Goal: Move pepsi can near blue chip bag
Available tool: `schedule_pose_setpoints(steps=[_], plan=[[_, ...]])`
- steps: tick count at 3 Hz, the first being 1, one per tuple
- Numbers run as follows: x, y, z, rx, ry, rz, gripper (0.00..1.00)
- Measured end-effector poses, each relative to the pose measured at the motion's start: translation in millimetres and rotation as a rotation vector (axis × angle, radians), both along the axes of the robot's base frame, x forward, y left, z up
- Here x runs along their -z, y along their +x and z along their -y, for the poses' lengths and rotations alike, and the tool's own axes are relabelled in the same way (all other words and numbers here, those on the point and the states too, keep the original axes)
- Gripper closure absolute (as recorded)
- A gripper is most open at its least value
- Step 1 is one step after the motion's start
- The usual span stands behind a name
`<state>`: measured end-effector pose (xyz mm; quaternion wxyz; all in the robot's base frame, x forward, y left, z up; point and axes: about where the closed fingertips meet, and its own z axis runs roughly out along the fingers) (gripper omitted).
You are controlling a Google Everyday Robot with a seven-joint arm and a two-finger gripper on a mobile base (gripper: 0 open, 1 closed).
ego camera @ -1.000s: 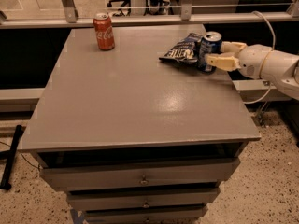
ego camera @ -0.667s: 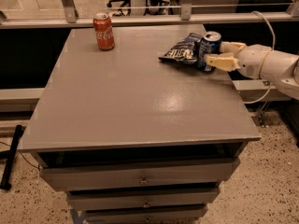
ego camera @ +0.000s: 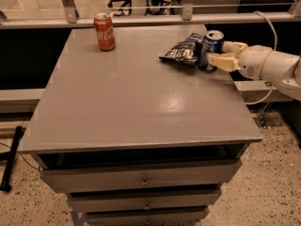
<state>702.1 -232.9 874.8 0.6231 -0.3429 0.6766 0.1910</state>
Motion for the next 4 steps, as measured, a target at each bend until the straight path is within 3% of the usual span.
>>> schedule_pose_setpoints(steps=[1, 2, 3, 4], plan=[[-1, -9, 4, -0.013, -0.001, -0.023, 0.13], [-8, -27, 13, -0.024, -0.005, -0.045, 0.00], [-23, -56, 30, -0.025, -0.018, -0.057, 0.00], [-51, -97, 50, -0.035, -0.014, -0.028, 0.00]])
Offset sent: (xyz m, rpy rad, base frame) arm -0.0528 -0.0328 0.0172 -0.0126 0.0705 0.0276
